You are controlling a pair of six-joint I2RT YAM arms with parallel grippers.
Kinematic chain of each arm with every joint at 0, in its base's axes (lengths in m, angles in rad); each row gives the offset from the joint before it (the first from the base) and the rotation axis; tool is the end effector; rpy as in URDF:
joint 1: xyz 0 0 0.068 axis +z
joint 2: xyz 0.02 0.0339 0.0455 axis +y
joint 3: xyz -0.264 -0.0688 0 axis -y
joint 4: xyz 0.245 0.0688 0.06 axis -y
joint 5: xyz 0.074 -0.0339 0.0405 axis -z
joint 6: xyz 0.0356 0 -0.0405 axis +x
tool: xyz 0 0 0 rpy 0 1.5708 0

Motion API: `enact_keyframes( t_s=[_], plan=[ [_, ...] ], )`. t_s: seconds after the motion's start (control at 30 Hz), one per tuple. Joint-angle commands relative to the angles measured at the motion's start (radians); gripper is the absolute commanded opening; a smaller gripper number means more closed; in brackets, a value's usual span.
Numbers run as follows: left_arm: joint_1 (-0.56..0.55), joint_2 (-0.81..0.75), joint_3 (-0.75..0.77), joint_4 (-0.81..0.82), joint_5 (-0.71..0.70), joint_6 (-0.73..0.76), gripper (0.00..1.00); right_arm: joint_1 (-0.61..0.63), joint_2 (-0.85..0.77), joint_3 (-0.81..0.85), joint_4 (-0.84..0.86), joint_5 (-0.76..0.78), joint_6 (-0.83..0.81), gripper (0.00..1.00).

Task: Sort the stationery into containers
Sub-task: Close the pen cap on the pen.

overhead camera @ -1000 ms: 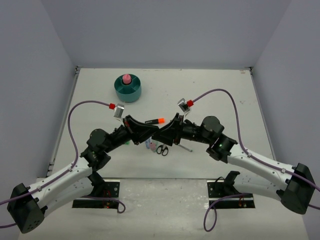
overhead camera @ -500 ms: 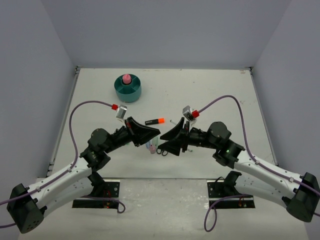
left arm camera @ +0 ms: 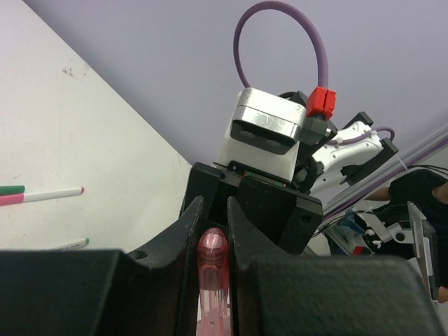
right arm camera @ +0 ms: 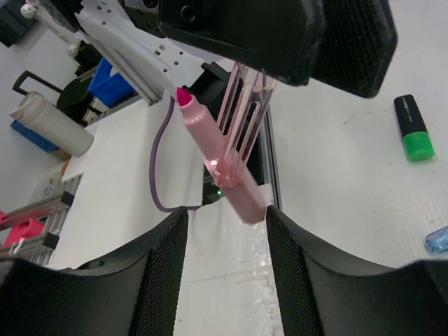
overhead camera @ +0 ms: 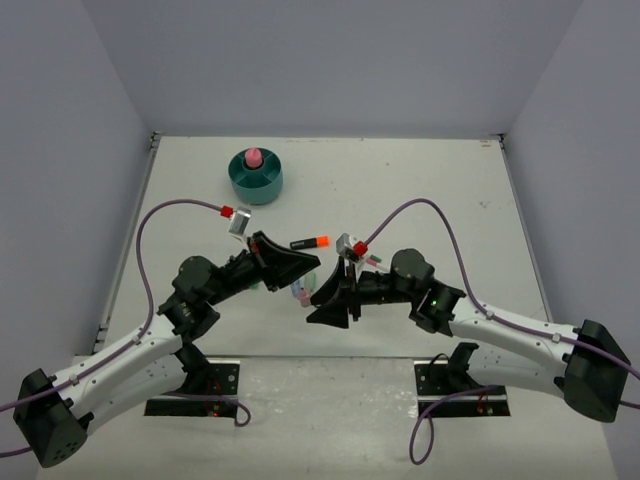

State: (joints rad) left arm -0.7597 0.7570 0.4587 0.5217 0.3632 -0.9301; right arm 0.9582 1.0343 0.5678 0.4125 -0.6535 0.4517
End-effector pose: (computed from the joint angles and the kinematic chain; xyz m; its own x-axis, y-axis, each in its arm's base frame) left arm 0.1251 -0.1363 0.3039 -0.6215 -0.4433 -0.6460 0.6637 0.1402 -0.7347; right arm 0.1163 0.2031 0.2783 -0.4638 -0.0573 -0.8841 -0.8849 -0.0169 0.4654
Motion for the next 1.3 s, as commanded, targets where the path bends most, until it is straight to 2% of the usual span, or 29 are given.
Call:
enact_keyframes(
  t_s=[0.0, 0.2, 0.27, 0.33, 0.43, 0.63, 0.87, 1.27],
  plan=[
    [-0.001, -0.009, 0.023, 0.064, -0.006, -0.03, 0.0, 0.032, 0.037, 0.04, 0.142, 0.037, 0.003, 0.46],
    [-0.003, -0.016, 0.021, 0.064, -0.01, -0.033, 0.0, 0.037, 0.066, 0.049, 0.2, 0.065, 0.033, 0.33],
    [-0.001, -0.019, 0.018, 0.063, -0.016, -0.032, 0.0, 0.036, 0.067, 0.047, 0.211, 0.072, 0.042, 0.24],
    [-0.001, -0.023, 0.016, 0.057, -0.022, -0.02, 0.0, 0.036, 0.064, 0.038, 0.217, 0.093, 0.056, 0.08],
    [-0.001, -0.044, 0.007, 0.054, -0.045, 0.001, 0.0, 0.037, 0.052, 0.021, 0.232, 0.117, 0.103, 0.0],
    [-0.003, -0.065, -0.01, 0.08, -0.046, 0.024, 0.0, 0.043, 0.021, 0.009, 0.252, 0.135, 0.213, 0.0],
    [-0.001, -0.057, -0.023, 0.103, -0.017, 0.048, 0.0, 0.058, -0.032, 0.11, 0.086, 0.179, 0.269, 0.0],
    [-0.001, -0.057, -0.051, 0.101, -0.021, 0.063, 0.0, 0.074, -0.053, 0.213, -0.034, 0.305, 0.281, 0.0]
  ],
)
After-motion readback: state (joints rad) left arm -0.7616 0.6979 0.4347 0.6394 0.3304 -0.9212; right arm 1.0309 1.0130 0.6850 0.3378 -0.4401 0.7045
